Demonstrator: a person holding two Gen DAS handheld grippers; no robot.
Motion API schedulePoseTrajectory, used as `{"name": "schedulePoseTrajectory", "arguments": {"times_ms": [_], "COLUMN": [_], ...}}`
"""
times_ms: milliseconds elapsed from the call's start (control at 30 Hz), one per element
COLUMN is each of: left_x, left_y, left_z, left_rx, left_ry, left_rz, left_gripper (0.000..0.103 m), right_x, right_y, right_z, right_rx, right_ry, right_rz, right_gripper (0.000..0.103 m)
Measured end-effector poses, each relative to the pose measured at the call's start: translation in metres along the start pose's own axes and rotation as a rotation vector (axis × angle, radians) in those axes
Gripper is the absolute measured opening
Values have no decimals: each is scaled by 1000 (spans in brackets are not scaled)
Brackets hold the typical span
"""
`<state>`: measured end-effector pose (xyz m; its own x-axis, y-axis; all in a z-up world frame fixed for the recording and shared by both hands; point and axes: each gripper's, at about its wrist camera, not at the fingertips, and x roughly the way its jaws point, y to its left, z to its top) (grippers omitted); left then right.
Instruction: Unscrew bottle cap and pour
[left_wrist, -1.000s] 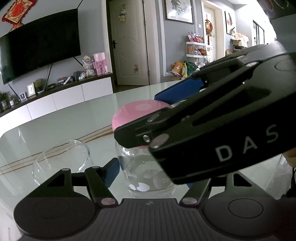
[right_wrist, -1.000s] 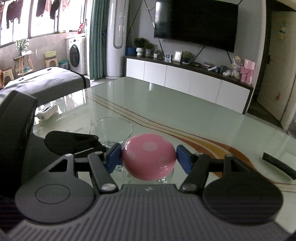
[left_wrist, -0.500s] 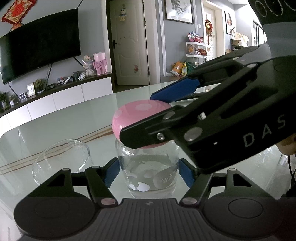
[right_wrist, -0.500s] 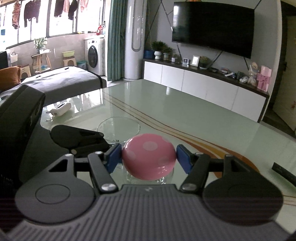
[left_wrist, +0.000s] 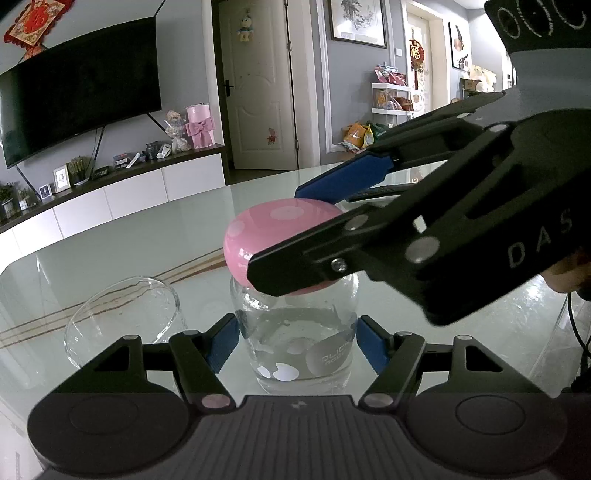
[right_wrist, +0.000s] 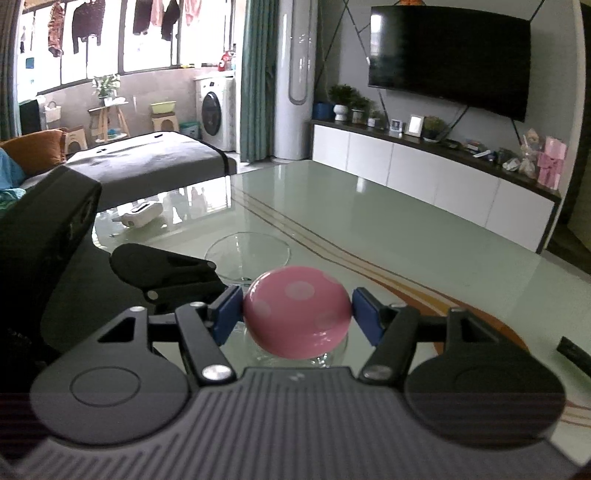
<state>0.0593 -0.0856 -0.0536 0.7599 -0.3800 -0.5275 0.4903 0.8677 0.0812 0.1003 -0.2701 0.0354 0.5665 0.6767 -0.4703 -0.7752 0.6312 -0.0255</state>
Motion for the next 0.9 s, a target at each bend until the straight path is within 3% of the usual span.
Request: {"name": "schedulePoseTrajectory", "arguments": {"times_ms": [500,767,900], "left_x": [2,3,2], "left_y": [-3,-3,0], "left_z": [-2,-2,0], "left_rx": [2,1,0], "left_ry": [0,0,0], "left_rz": [3,3,2], "left_gripper": [73,73,73], "right_x": [1,-5,-6], "right_y": [-7,2,9], "right_z": [-1,-1,-2], "right_rx": [-52,-7,17], "right_ry": [-5,-43,-52], "right_rz": [62,-16,-80], "right_gripper": [66,81,82]}}
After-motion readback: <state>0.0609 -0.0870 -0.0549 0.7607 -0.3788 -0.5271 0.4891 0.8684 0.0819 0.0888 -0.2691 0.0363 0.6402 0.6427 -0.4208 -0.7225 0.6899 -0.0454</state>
